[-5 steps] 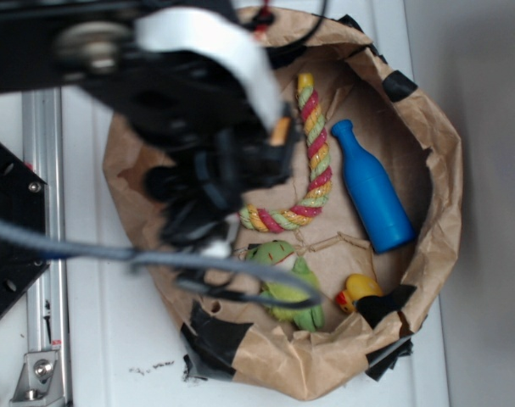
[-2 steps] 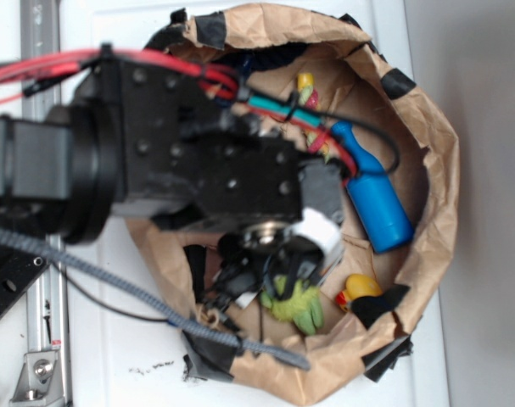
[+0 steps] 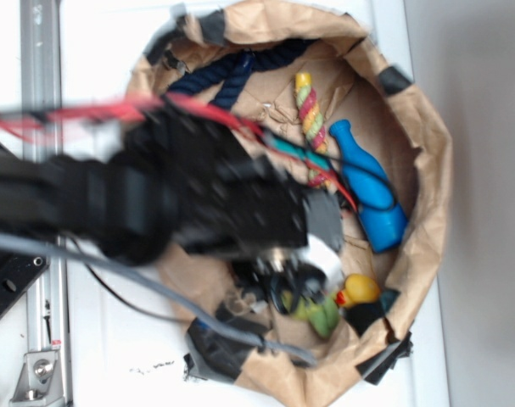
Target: Grab the green animal.
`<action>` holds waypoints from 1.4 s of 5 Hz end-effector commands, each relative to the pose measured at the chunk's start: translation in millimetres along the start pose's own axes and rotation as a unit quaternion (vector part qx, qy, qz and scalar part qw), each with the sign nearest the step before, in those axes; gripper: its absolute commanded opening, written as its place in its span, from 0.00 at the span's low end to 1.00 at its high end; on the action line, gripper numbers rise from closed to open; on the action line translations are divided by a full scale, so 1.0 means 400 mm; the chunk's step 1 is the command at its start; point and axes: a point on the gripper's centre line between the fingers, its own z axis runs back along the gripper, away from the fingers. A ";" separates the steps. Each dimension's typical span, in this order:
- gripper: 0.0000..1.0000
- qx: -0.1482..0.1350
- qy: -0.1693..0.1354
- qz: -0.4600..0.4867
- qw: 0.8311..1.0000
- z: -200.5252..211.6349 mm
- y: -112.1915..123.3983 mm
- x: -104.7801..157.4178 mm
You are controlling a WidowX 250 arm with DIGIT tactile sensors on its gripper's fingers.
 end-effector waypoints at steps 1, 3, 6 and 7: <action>0.00 0.042 -0.009 0.050 0.998 0.027 0.009 -0.005; 0.00 0.076 0.043 0.237 0.968 0.256 0.080 -0.078; 0.00 0.044 -0.048 0.529 0.846 0.372 0.143 -0.127; 0.00 0.031 -0.028 0.542 0.839 0.354 0.149 -0.130</action>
